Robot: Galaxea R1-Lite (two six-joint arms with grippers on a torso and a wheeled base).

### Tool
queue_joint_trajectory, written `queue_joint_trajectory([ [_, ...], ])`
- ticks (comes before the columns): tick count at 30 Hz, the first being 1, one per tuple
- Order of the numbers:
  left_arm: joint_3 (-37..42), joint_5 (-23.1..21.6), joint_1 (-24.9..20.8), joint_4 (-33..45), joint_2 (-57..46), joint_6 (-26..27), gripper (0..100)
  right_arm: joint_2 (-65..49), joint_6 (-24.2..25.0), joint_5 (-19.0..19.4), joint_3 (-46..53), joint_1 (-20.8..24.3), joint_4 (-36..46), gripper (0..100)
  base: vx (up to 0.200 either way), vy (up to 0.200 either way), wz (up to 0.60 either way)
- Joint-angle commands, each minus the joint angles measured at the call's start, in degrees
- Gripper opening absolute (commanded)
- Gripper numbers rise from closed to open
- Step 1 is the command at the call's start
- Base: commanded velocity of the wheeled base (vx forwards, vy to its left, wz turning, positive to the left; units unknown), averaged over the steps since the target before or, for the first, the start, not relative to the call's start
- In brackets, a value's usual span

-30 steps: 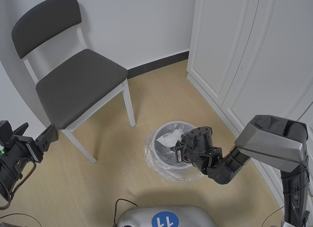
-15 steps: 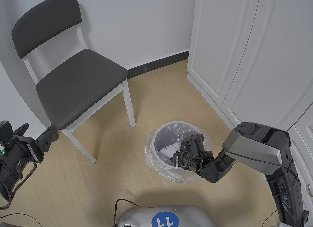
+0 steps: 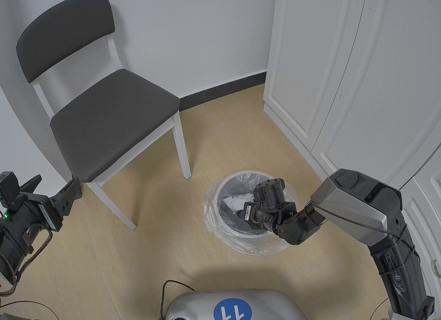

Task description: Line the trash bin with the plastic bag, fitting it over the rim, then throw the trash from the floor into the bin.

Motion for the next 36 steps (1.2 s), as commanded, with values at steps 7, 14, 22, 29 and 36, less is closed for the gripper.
queue_joint_trajectory([
  [7, 0.18, 0.03, 0.05, -0.02, 0.22, -0.01, 100, 0.72, 9.44, 1.57, -7.61, -1.31, 8.81, 0, 0.000, 0.000, 0.00],
  [14, 0.18, 0.03, 0.05, -0.02, 0.22, -0.01, 100, -2.09, 15.42, 4.82, -9.54, -1.40, 15.23, 0, 0.000, 0.000, 0.00],
  [22, 0.18, -1.46, 0.22, -0.02, 0.22, -0.10, 100, -2.62, 15.42, 4.91, -9.81, -2.10, 15.23, 0, 0.000, 0.000, 0.00],
  [29, 0.27, -1.90, 0.31, -0.02, 0.22, -0.10, 100, -2.44, 16.38, 5.00, -10.24, -1.75, 16.55, 0, 0.000, 0.000, 0.00],
  [36, 0.36, -1.90, 0.31, -0.11, 0.13, -0.01, 100, -1.38, 16.47, 5.00, -12.88, -2.10, 20.85, 0, 0.000, 0.000, 0.00],
])
